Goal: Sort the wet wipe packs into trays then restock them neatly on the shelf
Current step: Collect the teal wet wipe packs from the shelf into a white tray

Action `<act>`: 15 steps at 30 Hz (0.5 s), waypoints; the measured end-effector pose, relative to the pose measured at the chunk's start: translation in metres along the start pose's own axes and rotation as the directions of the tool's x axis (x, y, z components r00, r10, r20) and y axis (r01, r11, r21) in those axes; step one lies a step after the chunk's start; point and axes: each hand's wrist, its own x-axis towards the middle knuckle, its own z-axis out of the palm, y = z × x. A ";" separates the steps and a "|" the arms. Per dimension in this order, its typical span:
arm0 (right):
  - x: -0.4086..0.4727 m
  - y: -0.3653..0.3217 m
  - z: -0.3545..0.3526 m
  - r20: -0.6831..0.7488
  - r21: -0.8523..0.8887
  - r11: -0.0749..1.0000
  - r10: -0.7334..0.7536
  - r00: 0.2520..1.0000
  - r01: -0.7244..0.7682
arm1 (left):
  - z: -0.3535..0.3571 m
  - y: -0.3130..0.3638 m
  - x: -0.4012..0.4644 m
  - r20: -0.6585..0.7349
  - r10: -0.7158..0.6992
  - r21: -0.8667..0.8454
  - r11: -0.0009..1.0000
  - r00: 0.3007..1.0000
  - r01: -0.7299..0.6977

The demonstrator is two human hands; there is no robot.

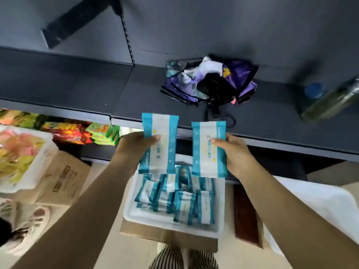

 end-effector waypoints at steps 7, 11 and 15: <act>0.059 0.161 -0.052 -0.243 -0.051 0.937 0.325 0.914 -0.346 | 0.028 -0.166 0.046 -0.157 -0.331 0.103 0.932 0.931 0.348; 0.102 0.221 -0.072 -0.346 -0.062 0.919 0.345 0.872 -0.388 | 0.073 -0.230 0.077 -0.144 -0.369 0.171 0.905 0.918 0.390; 0.149 0.258 -0.079 -0.347 -0.115 0.918 0.321 0.881 -0.380 | 0.108 -0.280 0.114 -0.169 -0.317 0.267 0.897 0.933 0.353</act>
